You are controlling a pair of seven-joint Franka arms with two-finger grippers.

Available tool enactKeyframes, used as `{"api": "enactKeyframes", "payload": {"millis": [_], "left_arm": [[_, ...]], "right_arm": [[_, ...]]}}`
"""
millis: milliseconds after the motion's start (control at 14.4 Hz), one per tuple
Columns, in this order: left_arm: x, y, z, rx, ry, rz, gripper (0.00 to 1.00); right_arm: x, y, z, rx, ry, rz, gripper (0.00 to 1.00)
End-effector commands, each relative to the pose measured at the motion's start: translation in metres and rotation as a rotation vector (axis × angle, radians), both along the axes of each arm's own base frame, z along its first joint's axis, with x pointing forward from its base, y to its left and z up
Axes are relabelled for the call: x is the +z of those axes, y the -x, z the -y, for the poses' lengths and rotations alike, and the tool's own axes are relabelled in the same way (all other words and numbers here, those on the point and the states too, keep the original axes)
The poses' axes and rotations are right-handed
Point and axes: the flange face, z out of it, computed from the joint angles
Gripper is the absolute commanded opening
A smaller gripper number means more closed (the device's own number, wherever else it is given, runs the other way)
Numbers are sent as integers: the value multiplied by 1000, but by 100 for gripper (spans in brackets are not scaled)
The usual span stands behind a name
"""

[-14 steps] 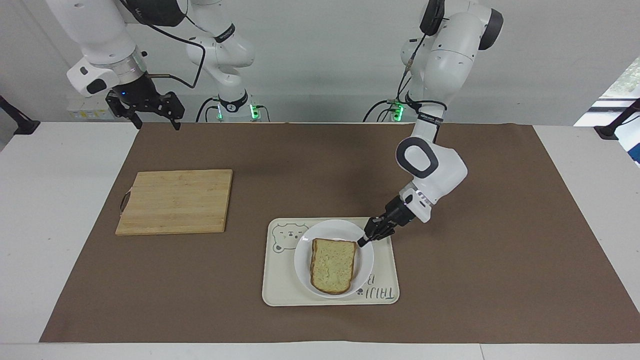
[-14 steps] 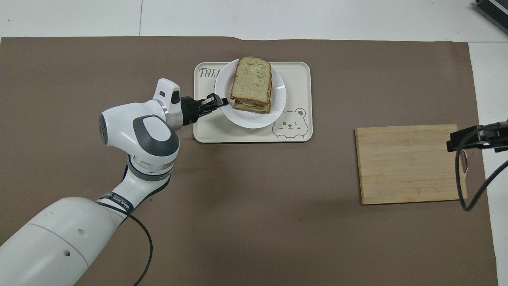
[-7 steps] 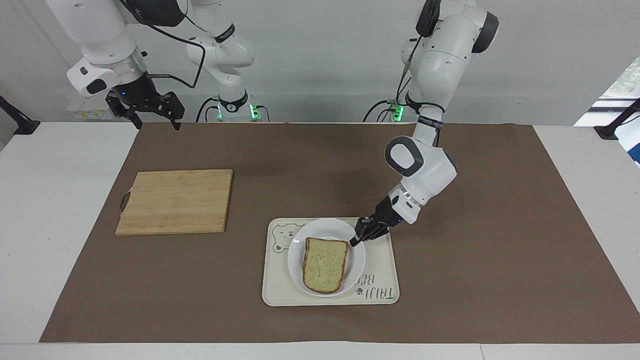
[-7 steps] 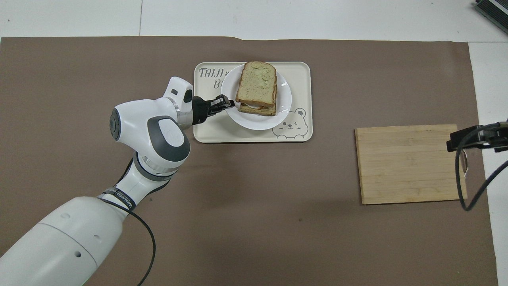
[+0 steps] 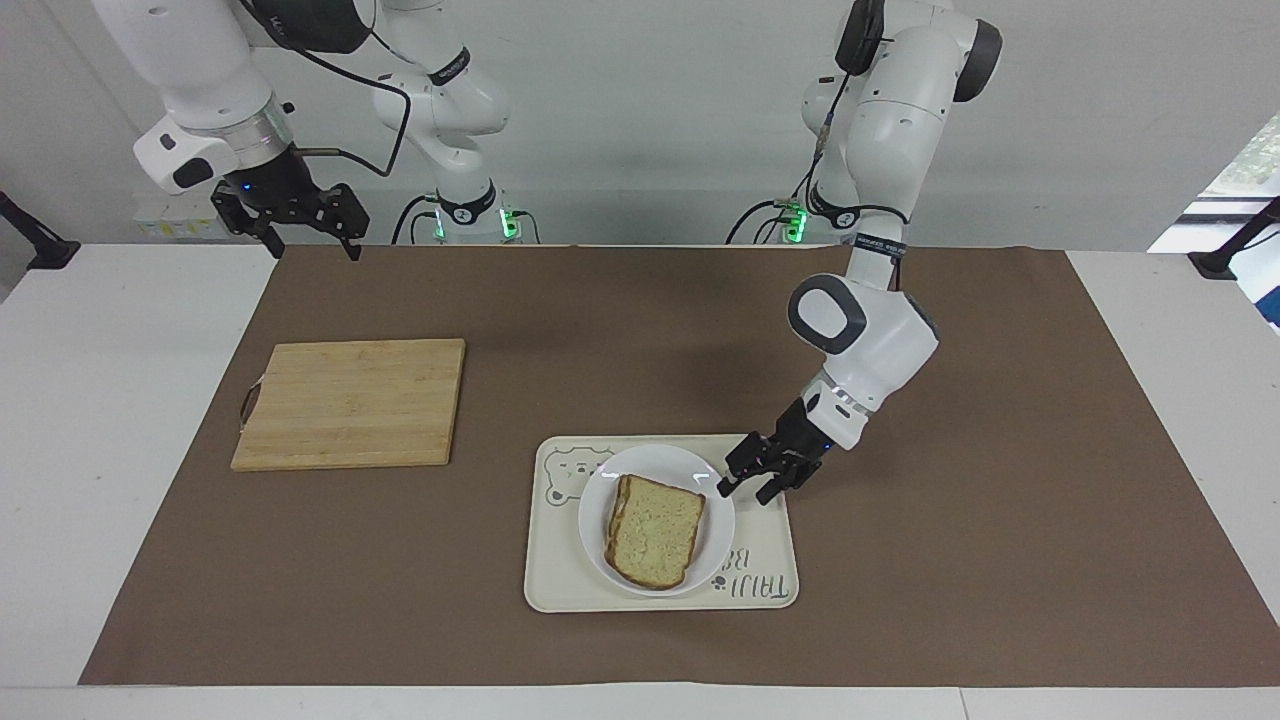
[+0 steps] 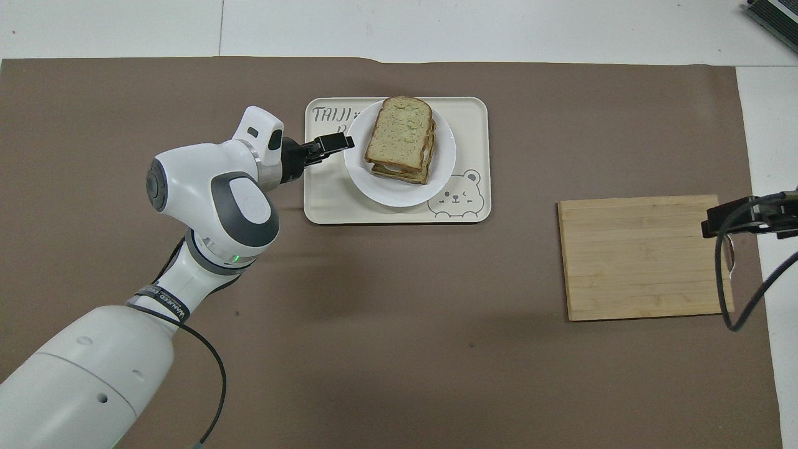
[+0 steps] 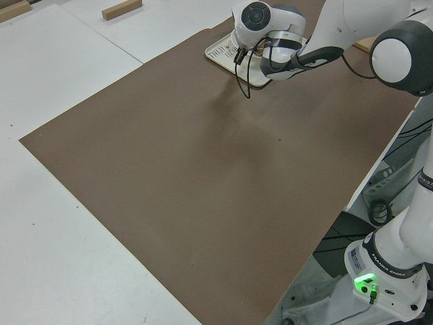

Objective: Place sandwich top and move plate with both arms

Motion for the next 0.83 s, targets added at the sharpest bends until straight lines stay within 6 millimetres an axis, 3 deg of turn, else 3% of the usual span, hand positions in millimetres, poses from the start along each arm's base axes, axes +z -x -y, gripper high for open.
{"api": "enactKeyframes", "payload": {"millis": [0,69,278,486,624,763], "left_arm": [[30,0,-26,-31,-79,52,100],[40,0,-38,-46,-101,58,100],[77,-7,-100,-205,-264,5,100],[137,-9,-162,-313,-508,-15,100],[186,0,-202,-338,-621,-52,100],[235,11,-224,-369,-720,-85,100]], "right_arm": [[3,-2,1,19,-20,-5,100],[3,-2,1,17,-20,-5,100],[3,-2,1,17,-20,-5,100],[3,-2,1,19,-20,-5,100],[2,-2,1,19,-20,-6,100],[2,-2,1,19,-20,-6,100]]}}
